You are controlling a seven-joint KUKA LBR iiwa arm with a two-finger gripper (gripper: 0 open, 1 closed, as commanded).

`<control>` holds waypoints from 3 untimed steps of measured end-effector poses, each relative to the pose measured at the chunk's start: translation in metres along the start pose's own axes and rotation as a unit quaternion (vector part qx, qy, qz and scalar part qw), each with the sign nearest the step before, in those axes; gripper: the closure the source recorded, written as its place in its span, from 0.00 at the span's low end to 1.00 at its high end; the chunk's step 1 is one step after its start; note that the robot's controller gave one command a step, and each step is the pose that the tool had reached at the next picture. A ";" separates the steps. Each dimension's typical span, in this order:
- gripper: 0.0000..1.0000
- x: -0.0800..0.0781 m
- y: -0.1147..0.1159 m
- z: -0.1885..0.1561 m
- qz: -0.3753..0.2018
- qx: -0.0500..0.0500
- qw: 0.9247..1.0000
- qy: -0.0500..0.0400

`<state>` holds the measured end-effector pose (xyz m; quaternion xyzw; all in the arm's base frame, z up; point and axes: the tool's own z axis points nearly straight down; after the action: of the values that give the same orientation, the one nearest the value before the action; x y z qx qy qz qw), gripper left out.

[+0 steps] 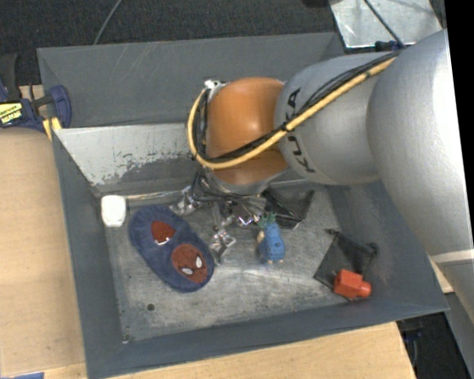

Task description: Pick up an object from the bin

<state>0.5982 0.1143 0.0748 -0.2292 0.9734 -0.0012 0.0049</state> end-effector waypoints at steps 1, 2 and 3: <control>0.00 -0.031 0.041 0.001 -0.060 0.000 0.998 0.000; 1.00 -0.035 0.042 -0.003 -0.058 -0.001 0.998 -0.009; 1.00 -0.037 0.049 -0.073 -0.045 -0.001 0.999 -0.002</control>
Offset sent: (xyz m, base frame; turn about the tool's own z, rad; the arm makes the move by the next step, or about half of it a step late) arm 0.0058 0.0508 -0.0048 -0.1204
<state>0.6088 0.1745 0.1480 -0.2728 0.9621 0.0003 0.0065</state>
